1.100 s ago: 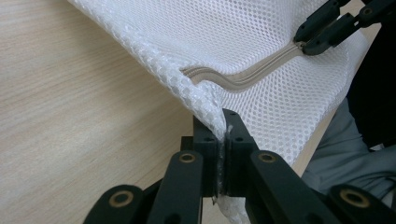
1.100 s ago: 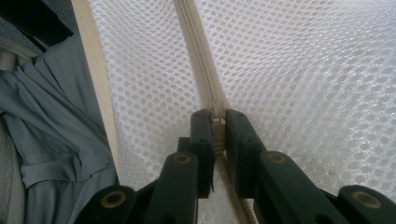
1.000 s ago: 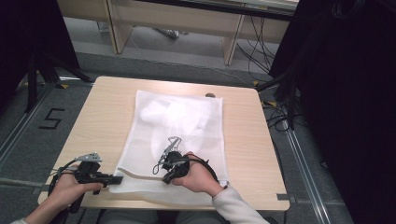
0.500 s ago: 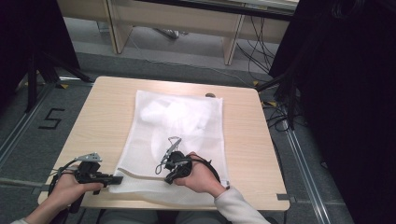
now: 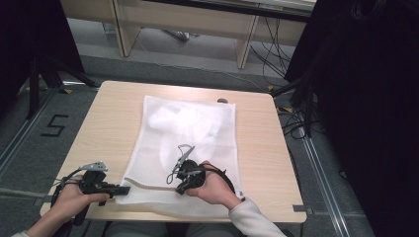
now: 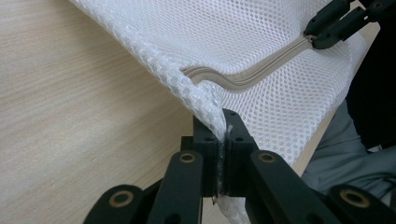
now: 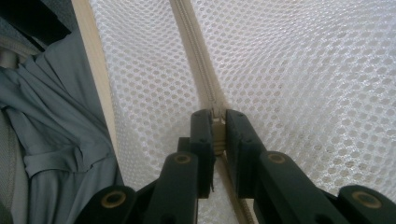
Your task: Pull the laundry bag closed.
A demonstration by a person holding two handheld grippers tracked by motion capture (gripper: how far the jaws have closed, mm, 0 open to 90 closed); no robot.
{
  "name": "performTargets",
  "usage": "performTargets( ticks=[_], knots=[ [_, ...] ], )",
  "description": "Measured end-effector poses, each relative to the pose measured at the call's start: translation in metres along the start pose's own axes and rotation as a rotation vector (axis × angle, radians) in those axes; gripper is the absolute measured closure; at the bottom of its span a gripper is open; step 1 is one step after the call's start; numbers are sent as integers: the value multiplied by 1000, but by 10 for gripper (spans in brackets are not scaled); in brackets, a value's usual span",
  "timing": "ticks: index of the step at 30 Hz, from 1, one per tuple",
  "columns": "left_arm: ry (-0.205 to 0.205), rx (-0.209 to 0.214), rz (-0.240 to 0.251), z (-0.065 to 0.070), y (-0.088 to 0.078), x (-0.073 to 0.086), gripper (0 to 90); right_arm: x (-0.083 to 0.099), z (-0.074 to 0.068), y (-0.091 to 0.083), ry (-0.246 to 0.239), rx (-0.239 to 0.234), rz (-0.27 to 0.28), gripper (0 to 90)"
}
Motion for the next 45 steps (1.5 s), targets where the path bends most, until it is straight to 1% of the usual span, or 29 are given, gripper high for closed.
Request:
performTargets(
  ticks=[1,2,3,5,7,8,9,10,11,12,17,19,23,24,25,26,29,30,33,34,36,38,39,40,41,42,43,44,45],
  knots=[
    [0,6,-2,0,0,0,855,1,0,-1,7,8,-3,823],
    [5,7,-5,-1,0,0,855,1,1,0,-14,-2,10,823],
    [3,0,-3,0,0,0,855,2,1,-1,-2,2,9,822],
    [1,4,-3,0,0,0,855,3,1,-1,-7,-1,11,822],
    [-1,-8,12,0,1,0,855,5,2,-2,2,8,0,823],
    [-1,0,2,0,0,0,855,5,1,-2,8,-7,14,823],
    [2,-2,-5,0,0,0,855,5,1,-2,9,-4,12,823],
    [-2,-8,11,1,1,0,855,6,2,-3,0,5,11,823],
    [-1,-7,1,0,0,0,855,6,1,-4,9,6,5,823],
    [2,3,-5,-1,0,0,855,6,2,-4,0,8,7,823],
    [4,4,-6,-1,0,0,855,9,3,-6,1,4,10,823],
    [4,2,-7,-1,0,0,855,10,3,-7,10,14,3,823],
    [5,1,-8,-1,0,0,855,12,4,-8,2,6,11,823],
    [0,1,-5,0,0,0,855,12,2,-9,15,-2,14,823],
    [0,1,-5,0,0,0,855,12,2,-9,15,-2,14,823],
    [0,1,-5,-1,0,0,855,12,3,-9,6,14,8,823],
    [5,0,-7,-1,0,0,855,12,3,-10,-2,13,15,823],
    [5,0,-8,-1,-1,0,855,13,3,-10,2,20,11,823],
    [3,1,-8,-1,-1,0,855,14,3,-12,14,19,7,823],
    [4,1,-6,-1,0,0,855,14,4,-12,4,22,12,823],
    [-1,1,-3,-1,0,0,855,15,3,-13,23,25,-1,823],
    [-1,1,-4,-1,0,0,855,15,3,-13,19,25,-1,822],
    [-1,1,-3,-1,0,0,855,15,3,-12,3,18,8,823],
    [-1,2,-2,-1,0,0,855,15,3,-13,4,20,10,823],
    [0,0,-2,-1,0,0,855,16,2,-14,32,31,-5,823],
    [0,0,-3,-1,0,0,855,16,3,-13,7,22,12,823],
    [0,0,-3,-1,0,0,855,16,3,-13,7,22,12,823],
    [-4,4,-3,-1,0,0,855,16,2,-15,26,24,12,823],
    [-4,4,-3,-1,0,0,855,16,2,-15,26,24,12,823]
  ],
)
Point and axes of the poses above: each handheld gripper's, and its own axes: y roughly forward along the jaws, x roughly out of its underside, z roughly to its right, the point moved 1 cm from there along y, roughly forward along the jaws, and after that the axes turned 1 degree about -x, right-handed, at the moved point
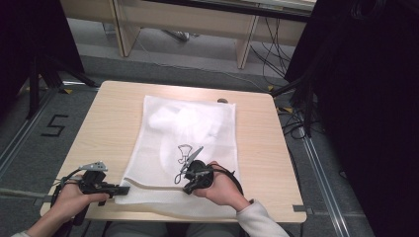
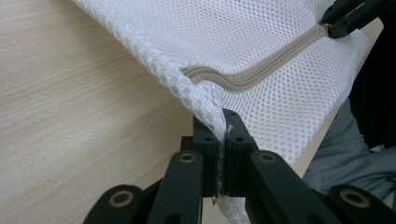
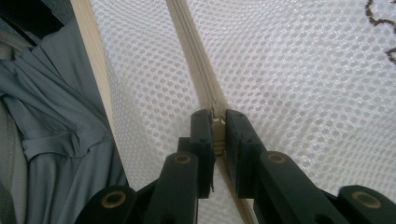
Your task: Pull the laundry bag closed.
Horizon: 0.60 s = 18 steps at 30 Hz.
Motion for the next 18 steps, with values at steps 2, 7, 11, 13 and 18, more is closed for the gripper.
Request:
performTargets(
  ticks=[2,7,11,13,18],
  knots=[
    [-1,0,2,0,0,0,855,2,1,-1,-9,-15,3,823],
    [3,-7,-1,0,0,0,855,4,2,-3,-7,-11,8,823],
    [3,-7,-1,0,0,0,855,7,3,-5,4,-10,9,823],
    [2,-4,-4,0,0,0,855,7,4,-5,-6,9,1,823],
    [3,-7,-3,0,0,0,855,8,4,-6,7,-7,5,823]
  ],
)
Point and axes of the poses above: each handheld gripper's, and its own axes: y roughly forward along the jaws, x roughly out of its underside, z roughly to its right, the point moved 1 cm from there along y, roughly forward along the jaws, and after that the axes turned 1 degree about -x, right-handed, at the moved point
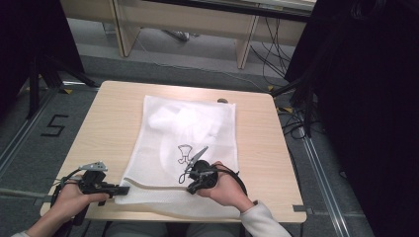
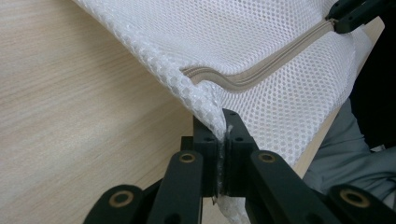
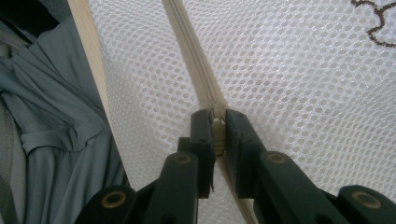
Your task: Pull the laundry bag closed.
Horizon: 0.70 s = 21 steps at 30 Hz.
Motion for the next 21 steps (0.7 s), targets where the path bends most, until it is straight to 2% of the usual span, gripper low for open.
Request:
performTargets(
  ticks=[3,5,9,11,21],
  knots=[
    [-1,0,0,0,0,0,855,2,2,-1,-4,17,-3,823],
    [1,0,-1,0,0,0,855,3,1,-2,4,-1,5,823],
    [1,3,-1,0,0,0,855,4,2,-3,11,15,0,822],
    [0,2,-2,0,0,0,855,5,2,-4,7,2,3,823],
    [6,-1,-8,-1,0,0,856,9,4,-7,17,16,3,823]
  ],
)
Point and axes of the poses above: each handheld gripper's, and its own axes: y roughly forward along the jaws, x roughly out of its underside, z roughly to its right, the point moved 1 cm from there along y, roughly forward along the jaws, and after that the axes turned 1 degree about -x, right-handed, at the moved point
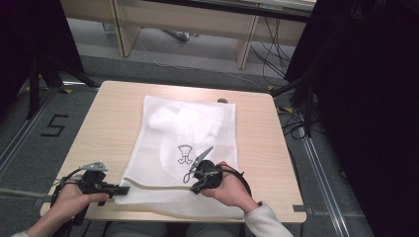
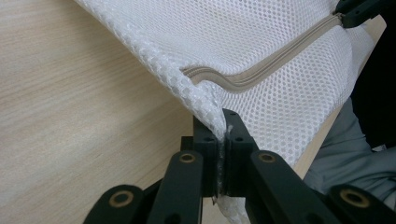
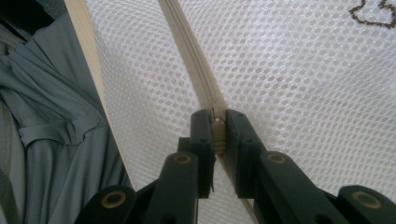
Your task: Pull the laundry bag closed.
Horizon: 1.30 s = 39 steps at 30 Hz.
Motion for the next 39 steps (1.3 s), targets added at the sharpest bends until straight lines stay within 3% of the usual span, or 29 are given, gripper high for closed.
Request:
performTargets(
  ticks=[39],
  knots=[
    [-4,-4,1,0,0,0,855,14,4,-10,33,8,6,823]
  ],
)
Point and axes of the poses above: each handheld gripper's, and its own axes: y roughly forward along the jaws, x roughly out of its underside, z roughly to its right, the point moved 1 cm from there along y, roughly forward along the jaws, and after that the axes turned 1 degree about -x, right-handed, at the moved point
